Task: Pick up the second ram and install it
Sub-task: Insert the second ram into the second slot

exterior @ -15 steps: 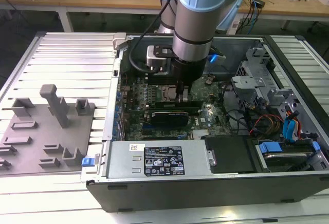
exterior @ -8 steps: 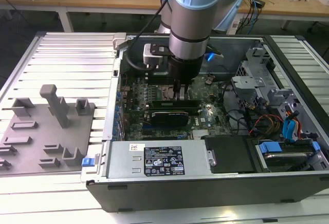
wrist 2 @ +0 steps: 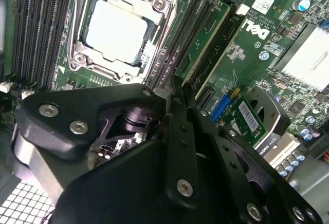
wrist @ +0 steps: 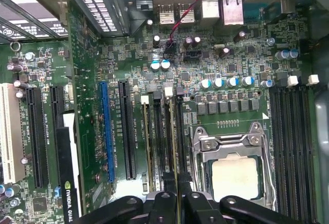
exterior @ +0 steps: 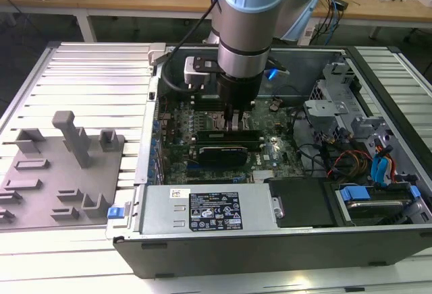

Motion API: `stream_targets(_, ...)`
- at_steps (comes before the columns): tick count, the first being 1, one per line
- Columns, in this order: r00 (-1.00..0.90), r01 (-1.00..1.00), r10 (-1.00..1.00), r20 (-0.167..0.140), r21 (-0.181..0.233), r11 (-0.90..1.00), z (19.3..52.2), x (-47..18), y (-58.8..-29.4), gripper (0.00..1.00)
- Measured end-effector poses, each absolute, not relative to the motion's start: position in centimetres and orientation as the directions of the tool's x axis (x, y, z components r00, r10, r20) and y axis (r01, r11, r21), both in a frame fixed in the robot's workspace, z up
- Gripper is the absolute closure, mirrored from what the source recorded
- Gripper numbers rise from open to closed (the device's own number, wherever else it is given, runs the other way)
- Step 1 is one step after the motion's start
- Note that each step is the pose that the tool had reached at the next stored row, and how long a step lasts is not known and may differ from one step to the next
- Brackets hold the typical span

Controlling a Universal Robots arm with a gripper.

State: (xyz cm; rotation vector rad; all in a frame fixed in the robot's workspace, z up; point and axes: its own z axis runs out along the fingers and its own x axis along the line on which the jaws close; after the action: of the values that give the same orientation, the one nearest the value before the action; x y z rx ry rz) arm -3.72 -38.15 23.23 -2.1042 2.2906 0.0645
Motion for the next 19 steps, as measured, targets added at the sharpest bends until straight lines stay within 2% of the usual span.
stream_targets(19,-0.076,-0.997,-0.996,-0.048,0.01,0.075,22.76,-3.73,-38.08,0.86)
